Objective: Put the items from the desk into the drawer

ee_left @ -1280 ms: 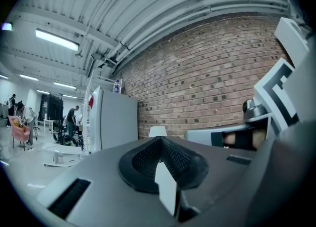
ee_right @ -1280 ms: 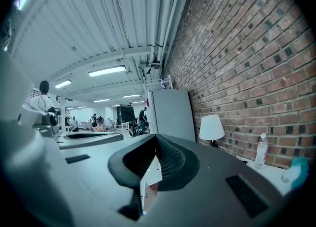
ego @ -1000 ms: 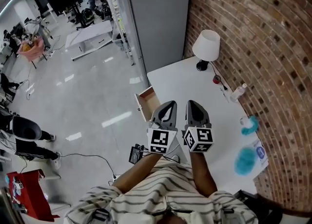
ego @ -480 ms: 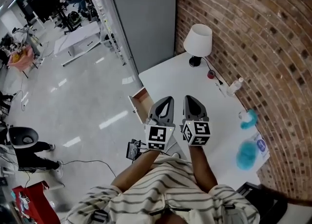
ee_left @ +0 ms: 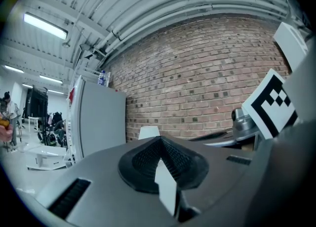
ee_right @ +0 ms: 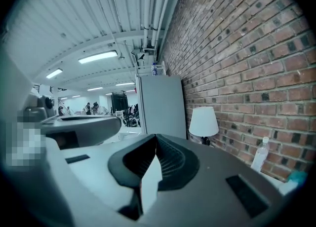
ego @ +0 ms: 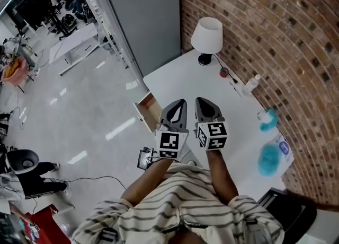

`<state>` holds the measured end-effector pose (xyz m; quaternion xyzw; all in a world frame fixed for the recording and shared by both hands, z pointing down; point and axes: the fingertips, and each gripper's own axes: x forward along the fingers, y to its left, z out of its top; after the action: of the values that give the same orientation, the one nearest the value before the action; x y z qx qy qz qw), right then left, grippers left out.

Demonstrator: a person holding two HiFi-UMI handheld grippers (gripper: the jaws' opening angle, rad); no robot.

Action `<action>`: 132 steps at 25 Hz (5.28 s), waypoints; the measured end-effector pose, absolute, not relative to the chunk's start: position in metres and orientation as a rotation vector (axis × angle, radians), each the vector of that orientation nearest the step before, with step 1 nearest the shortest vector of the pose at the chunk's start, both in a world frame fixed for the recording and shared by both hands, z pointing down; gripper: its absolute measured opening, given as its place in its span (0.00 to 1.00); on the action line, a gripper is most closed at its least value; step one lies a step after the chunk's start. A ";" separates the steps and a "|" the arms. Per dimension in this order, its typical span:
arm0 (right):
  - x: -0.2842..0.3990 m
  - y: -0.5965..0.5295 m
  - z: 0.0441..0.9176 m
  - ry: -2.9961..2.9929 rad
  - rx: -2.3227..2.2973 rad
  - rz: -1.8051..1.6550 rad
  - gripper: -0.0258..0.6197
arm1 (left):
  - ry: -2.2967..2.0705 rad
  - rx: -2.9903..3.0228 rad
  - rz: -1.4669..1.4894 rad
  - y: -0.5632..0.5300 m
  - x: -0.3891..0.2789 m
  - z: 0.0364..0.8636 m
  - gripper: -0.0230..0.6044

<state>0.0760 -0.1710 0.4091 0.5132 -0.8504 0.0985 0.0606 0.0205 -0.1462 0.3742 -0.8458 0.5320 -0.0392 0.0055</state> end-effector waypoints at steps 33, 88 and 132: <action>0.097 -0.206 0.528 -2.167 0.955 0.117 0.06 | 1.614 -2.704 -0.215 -0.156 0.043 0.400 0.05; 0.158 -0.190 0.732 -1.685 -0.275 -0.304 0.20 | 1.580 -2.740 -0.372 -0.160 0.050 0.433 0.05; 0.157 -0.233 0.812 -1.652 -0.377 -0.221 0.23 | 1.600 -2.795 -0.408 -0.193 0.051 0.467 0.05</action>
<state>0.1565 -0.2326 0.8119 -0.1665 -0.7291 -0.0976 0.6567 0.0512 -0.1926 0.4670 -0.8597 0.4923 -0.1256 -0.0523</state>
